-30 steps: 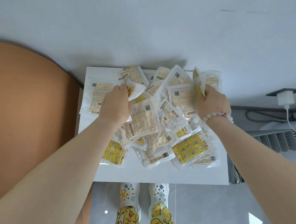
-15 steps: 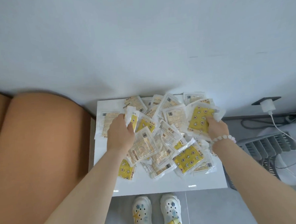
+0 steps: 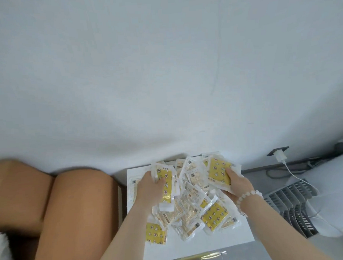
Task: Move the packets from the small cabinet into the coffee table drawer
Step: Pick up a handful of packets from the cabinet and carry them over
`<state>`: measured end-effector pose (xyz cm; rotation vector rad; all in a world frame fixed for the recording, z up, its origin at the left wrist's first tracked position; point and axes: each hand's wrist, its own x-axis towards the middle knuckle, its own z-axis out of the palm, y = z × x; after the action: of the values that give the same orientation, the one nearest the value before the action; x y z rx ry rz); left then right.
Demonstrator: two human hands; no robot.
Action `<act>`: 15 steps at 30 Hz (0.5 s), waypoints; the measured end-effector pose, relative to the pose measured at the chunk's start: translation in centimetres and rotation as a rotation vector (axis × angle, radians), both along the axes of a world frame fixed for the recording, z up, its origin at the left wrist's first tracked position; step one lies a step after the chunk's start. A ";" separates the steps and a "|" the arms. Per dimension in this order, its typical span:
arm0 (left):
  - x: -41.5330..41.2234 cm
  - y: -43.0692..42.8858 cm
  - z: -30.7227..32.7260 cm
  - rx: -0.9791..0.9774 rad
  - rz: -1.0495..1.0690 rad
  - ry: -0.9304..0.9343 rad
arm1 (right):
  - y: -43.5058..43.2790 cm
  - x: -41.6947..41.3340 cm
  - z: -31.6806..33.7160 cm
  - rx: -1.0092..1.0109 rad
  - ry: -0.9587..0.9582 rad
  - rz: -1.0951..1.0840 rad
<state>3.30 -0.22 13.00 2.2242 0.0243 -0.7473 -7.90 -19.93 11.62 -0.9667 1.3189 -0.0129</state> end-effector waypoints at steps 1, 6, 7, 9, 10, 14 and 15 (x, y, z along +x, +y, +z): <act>0.3 -0.3 1.1 -0.044 -0.002 0.023 | -0.1 0.3 0.8 -0.004 -0.019 0.003; 1.7 -2.6 6.8 -0.222 -0.042 0.090 | -0.3 0.4 4.0 -0.080 -0.058 0.081; 1.9 -3.0 7.7 -0.235 -0.056 0.089 | -0.5 -0.1 4.3 -0.060 -0.071 0.067; 2.0 -3.7 8.8 -0.242 -0.098 0.101 | -0.7 -1.3 4.7 -0.032 -0.076 -0.015; 2.0 -4.0 9.1 -0.235 -0.116 0.107 | -0.7 -1.9 5.1 0.004 -0.095 -0.076; 1.0 -6.0 9.8 -0.242 -0.209 0.144 | -1.1 -4.5 6.3 0.096 -0.230 -0.327; 0.4 -6.7 10.0 -0.236 -0.241 0.165 | -1.3 -5.3 6.8 0.077 -0.253 -0.354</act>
<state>3.74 -6.92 23.00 1.9567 -0.2427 -1.0097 -13.16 -21.26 18.38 -0.6334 1.2294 -0.3432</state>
